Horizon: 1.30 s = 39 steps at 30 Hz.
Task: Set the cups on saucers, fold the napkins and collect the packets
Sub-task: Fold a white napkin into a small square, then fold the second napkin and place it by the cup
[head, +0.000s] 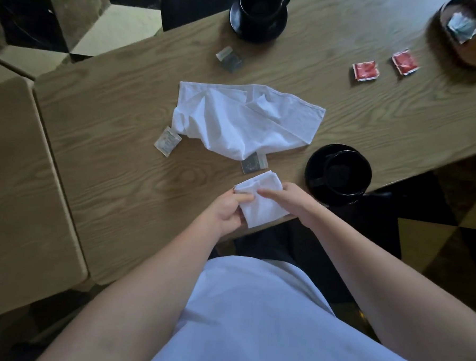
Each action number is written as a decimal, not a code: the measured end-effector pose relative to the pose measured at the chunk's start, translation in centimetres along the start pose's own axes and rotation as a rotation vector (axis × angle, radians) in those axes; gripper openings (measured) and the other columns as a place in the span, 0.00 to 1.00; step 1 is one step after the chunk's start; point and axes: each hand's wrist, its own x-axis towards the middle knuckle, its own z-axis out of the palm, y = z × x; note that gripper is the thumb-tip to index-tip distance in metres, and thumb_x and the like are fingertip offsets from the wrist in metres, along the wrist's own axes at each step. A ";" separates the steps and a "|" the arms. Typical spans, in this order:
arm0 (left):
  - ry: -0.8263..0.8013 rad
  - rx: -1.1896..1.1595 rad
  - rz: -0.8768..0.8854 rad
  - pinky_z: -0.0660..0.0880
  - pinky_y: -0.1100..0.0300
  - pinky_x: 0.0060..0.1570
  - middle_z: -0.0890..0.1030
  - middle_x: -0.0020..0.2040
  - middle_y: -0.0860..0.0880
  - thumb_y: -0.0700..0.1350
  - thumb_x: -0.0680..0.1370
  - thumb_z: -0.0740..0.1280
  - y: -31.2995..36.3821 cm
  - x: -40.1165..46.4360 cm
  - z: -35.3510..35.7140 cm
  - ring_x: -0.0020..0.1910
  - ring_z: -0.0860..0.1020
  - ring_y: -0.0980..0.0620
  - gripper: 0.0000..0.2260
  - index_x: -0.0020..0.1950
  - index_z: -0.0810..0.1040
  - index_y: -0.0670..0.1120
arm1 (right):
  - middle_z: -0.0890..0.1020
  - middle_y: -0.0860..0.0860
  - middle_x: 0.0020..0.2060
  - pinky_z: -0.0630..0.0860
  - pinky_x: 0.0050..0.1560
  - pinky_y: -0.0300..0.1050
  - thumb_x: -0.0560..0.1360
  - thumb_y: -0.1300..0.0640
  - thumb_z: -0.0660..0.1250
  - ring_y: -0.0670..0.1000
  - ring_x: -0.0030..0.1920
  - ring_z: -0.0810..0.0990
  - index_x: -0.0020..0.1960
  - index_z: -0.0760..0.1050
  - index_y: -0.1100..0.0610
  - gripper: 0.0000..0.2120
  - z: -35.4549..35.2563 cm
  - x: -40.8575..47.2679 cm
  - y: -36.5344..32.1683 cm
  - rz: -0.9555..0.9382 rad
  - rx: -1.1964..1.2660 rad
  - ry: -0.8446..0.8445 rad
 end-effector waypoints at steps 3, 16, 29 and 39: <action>0.106 0.172 0.012 0.80 0.47 0.53 0.83 0.58 0.41 0.35 0.79 0.63 -0.6 1.1 0.5 0.55 0.82 0.42 0.16 0.66 0.77 0.42 | 0.81 0.50 0.42 0.72 0.36 0.41 0.73 0.51 0.71 0.50 0.43 0.80 0.51 0.78 0.58 0.12 -0.3 0.0 0.8 -0.056 -0.122 0.134; 0.585 0.833 0.182 0.80 0.48 0.45 0.80 0.52 0.45 0.45 0.76 0.70 0.8 1.8 0.8 0.49 0.82 0.42 0.13 0.56 0.72 0.42 | 0.74 0.51 0.40 0.69 0.35 0.44 0.76 0.64 0.59 0.53 0.38 0.75 0.52 0.74 0.61 0.07 0.0 0.0 -0.4 -0.132 -0.925 0.263; 0.538 1.024 0.406 0.74 0.57 0.36 0.79 0.44 0.47 0.45 0.76 0.63 11.1 -0.6 3.4 0.40 0.79 0.48 0.09 0.55 0.73 0.46 | 0.78 0.58 0.57 0.73 0.46 0.49 0.77 0.60 0.64 0.61 0.55 0.80 0.62 0.70 0.62 0.14 -3.7 6.7 -11.7 -0.258 -0.770 0.382; 0.170 0.090 0.231 0.83 0.53 0.41 0.84 0.44 0.44 0.47 0.76 0.72 16.0 -4.3 3.0 0.41 0.83 0.46 0.09 0.52 0.83 0.45 | 0.77 0.55 0.44 0.71 0.35 0.48 0.76 0.62 0.64 0.61 0.40 0.79 0.52 0.77 0.58 0.06 0.7 -1.9 -17.7 -1.004 -0.811 0.428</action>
